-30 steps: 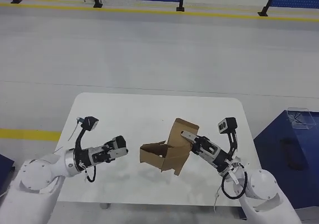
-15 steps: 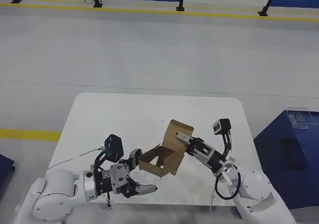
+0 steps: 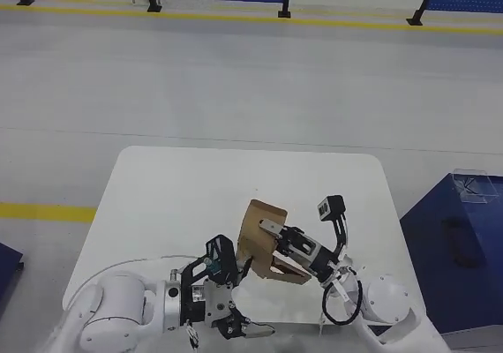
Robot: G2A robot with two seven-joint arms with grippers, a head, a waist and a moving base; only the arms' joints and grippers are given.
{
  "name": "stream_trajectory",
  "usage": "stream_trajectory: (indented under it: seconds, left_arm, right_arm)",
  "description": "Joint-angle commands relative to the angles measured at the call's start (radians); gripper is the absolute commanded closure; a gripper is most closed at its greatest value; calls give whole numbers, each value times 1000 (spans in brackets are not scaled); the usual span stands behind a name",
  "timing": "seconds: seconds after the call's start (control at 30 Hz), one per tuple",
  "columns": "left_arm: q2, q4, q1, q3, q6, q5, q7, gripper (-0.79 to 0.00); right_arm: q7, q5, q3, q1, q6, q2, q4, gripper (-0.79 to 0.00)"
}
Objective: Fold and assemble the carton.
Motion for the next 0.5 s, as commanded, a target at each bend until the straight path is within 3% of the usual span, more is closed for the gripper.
stream_trajectory:
  seconds: [0.0, 0.37, 0.47]
  left_arm:
    - [-1, 10, -16, 10, 11, -5, 9, -785]
    - [1, 36, -34, 8, 40, -34, 15, -785]
    - [1, 37, -33, 7, 43, -33, 20, -785]
  right_arm:
    - [0, -1, 1, -1, 1, 0, 0, 0]
    - [-28, -22, 20, -3, 14, 1, 3, 0]
    - [-45, 40, 34, 1, 26, -2, 16, 0]
